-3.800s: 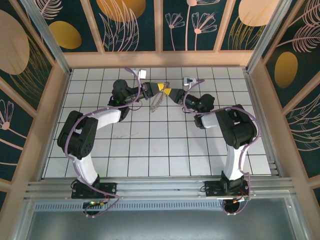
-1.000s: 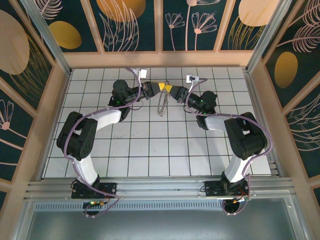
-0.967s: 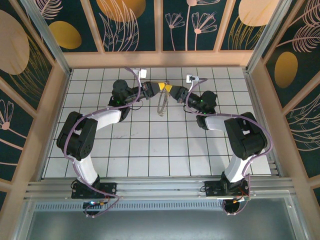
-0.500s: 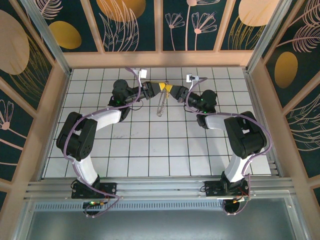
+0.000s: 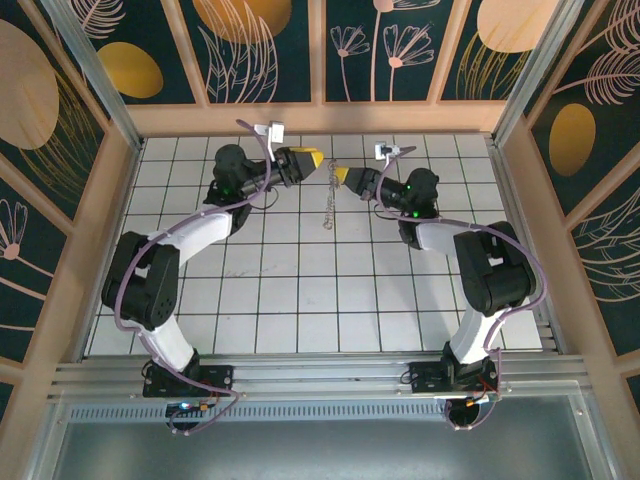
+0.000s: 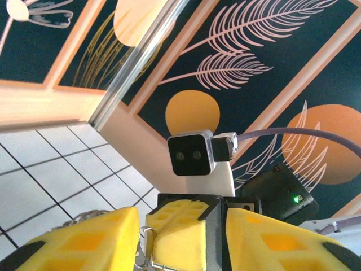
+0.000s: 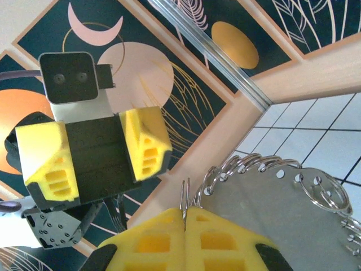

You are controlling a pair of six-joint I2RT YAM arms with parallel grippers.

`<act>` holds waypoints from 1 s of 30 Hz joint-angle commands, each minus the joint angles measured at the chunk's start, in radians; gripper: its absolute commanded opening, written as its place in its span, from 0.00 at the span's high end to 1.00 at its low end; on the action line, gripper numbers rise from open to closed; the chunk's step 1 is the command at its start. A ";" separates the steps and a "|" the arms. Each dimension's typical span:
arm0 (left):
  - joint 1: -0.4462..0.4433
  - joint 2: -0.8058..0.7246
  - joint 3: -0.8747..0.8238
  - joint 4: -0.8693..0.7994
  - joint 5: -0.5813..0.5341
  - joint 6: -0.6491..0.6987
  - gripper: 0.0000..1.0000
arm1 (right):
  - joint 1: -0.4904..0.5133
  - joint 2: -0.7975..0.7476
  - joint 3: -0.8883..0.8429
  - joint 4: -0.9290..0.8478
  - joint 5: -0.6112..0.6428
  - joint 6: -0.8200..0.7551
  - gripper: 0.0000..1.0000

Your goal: Put the keys on the keyring

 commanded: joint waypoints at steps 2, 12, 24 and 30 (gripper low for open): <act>0.031 -0.024 0.093 -0.154 0.053 0.121 0.50 | -0.028 0.000 0.113 -0.082 -0.141 -0.094 1.00; 0.057 0.109 0.286 -0.367 0.249 0.228 0.46 | -0.072 0.046 0.241 -0.180 -0.342 -0.142 1.00; 0.056 0.170 0.335 -0.362 0.344 0.193 0.57 | -0.060 0.099 0.285 -0.076 -0.353 -0.042 1.00; 0.055 0.182 0.327 -0.345 0.346 0.181 0.59 | -0.054 0.114 0.293 -0.036 -0.342 -0.009 1.00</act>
